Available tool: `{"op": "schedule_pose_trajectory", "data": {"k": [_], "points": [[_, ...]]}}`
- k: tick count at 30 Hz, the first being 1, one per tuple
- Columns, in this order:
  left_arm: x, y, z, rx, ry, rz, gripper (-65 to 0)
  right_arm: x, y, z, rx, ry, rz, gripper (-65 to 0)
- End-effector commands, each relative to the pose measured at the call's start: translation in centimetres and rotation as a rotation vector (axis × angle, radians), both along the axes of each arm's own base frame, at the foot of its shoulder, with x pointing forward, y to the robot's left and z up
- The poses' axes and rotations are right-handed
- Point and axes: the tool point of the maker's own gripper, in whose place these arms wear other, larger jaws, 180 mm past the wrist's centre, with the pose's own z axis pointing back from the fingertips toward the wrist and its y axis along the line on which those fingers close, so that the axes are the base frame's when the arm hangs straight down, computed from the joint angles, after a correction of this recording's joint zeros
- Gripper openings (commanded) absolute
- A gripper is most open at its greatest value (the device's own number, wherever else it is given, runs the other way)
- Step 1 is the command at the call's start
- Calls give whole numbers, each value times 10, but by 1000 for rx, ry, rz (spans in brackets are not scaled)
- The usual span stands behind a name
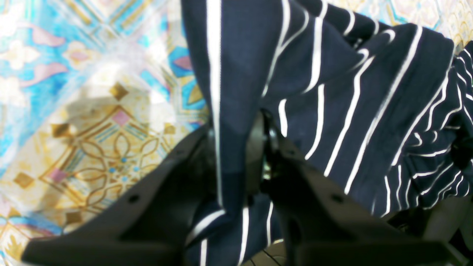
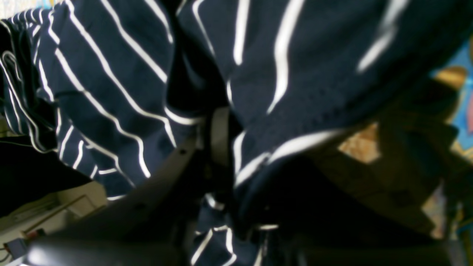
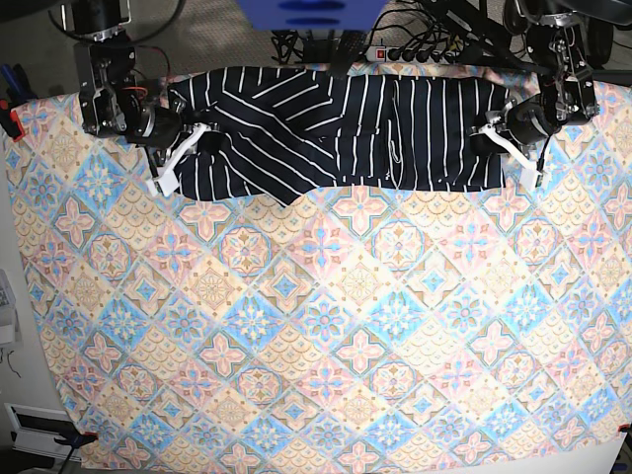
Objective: Fold the T-shirt properly
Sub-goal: 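Grasp both ends of the folded strip with both grippers, then lift the strip with both grippers and fold it in half onto itself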
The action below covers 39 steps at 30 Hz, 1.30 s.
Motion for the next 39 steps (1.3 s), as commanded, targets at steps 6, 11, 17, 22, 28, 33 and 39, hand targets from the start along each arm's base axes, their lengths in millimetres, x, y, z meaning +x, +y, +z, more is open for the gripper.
{"op": "schedule_pose_trajectory", "data": {"k": [6,11,17,22,28,33,39], "points": [[14,-13,7,-39,-51,11,-625,52,-50,32,-85,-130,-51,-650],[30,-49,7,-96,-72,-38,-626,89,-76,59,-104,-224,-124,-650],[51,-80,12,-143,-113,-35,-626,101,-82,77,-132,-244,-92,-650],[52,-92,3,-121,-95,-42,-626,105,-34,109,-118,-343,60,-650],[47,-94,-8,-140,-58,-30,-626,89,37,123,-45,-388,239,-650],[47,-94,-8,-140,-58,-30,-626,71,88,119,47,-369,318,-650],[54,-95,-12,-154,-50,-22,-626,51,153,121,175,-352,391,-650]]}}
